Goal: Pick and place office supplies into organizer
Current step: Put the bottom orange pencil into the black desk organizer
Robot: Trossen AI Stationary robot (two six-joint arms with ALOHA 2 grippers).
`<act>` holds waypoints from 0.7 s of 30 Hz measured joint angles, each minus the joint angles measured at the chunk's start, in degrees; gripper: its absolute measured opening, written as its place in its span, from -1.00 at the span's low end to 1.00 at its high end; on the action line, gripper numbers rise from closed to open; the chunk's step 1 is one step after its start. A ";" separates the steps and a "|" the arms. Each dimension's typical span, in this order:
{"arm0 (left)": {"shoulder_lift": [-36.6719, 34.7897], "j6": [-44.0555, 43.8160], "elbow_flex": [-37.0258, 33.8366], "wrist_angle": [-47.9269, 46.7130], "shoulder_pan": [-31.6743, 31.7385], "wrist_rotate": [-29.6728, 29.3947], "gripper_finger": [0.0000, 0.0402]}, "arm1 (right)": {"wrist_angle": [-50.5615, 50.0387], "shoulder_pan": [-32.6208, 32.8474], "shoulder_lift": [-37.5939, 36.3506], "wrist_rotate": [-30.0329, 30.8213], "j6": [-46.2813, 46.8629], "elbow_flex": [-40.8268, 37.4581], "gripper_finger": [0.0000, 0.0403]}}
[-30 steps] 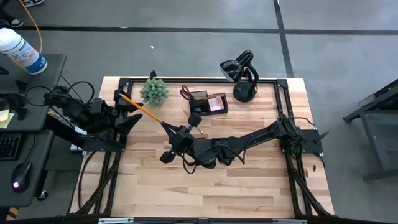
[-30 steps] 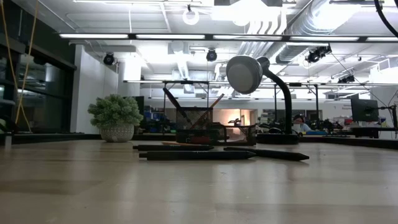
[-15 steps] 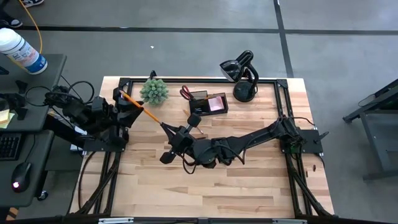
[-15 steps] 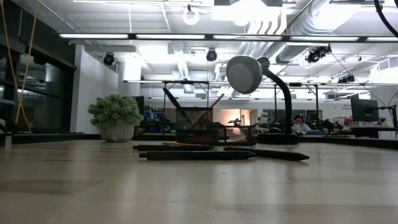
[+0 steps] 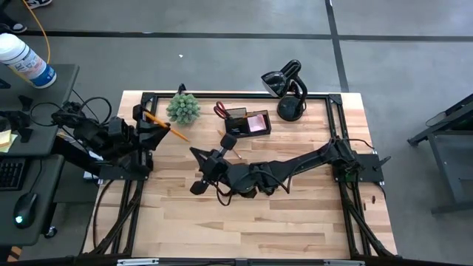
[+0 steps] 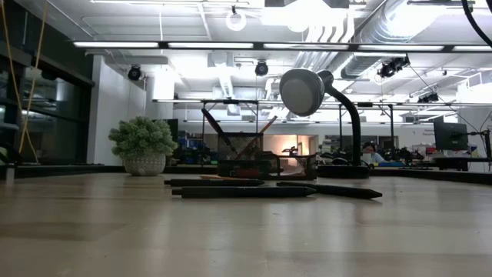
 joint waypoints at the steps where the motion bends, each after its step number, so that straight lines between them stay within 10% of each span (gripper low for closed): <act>1: 0.00 0.52 0.00 0.13 -0.02 -0.06 -0.97 | -0.09 0.09 0.00 -0.36 -0.15 0.00 -0.94; 10: -0.13 3.10 0.00 0.33 -0.02 -0.21 -0.98 | -7.25 0.42 0.00 1.05 3.42 0.00 -0.34; 21: 0.09 5.69 0.00 -2.49 -0.02 -3.42 -0.99 | -36.20 11.15 -0.50 19.59 22.83 0.00 -0.01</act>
